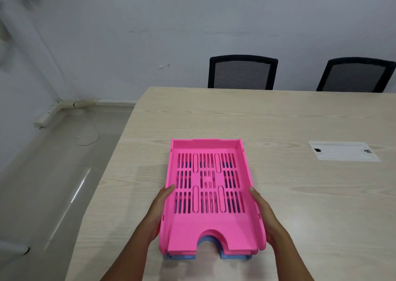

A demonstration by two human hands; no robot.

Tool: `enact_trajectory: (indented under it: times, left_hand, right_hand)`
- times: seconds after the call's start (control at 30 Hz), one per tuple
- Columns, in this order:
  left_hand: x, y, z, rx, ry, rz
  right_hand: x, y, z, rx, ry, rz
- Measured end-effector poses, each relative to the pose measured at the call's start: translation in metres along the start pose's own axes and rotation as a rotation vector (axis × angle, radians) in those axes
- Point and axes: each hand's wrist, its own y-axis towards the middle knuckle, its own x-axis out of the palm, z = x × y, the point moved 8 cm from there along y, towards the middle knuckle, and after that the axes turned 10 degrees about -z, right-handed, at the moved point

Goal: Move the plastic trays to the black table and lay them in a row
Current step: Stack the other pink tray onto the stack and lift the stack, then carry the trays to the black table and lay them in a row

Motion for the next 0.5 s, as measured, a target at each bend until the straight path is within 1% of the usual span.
enact_trajectory:
  times: [0.17, 0.3, 0.37, 0.5]
  left_hand:
    - [-0.011, 0.003, -0.016, 0.019, -0.031, 0.024]
    - [-0.017, -0.016, -0.025, 0.068, -0.082, 0.074]
    - [-0.028, -0.030, -0.034, 0.076, -0.116, 0.135]
    - [-0.060, -0.065, -0.056, 0.100, -0.231, 0.291]
  right_hand:
    - [0.004, 0.007, -0.003, 0.004, 0.090, -0.081]
    - [0.019, 0.017, -0.007, -0.003, 0.135, -0.211]
    - [0.034, 0.021, -0.006, 0.009, 0.134, -0.280]
    - [0.069, 0.033, 0.001, 0.060, 0.054, -0.385]
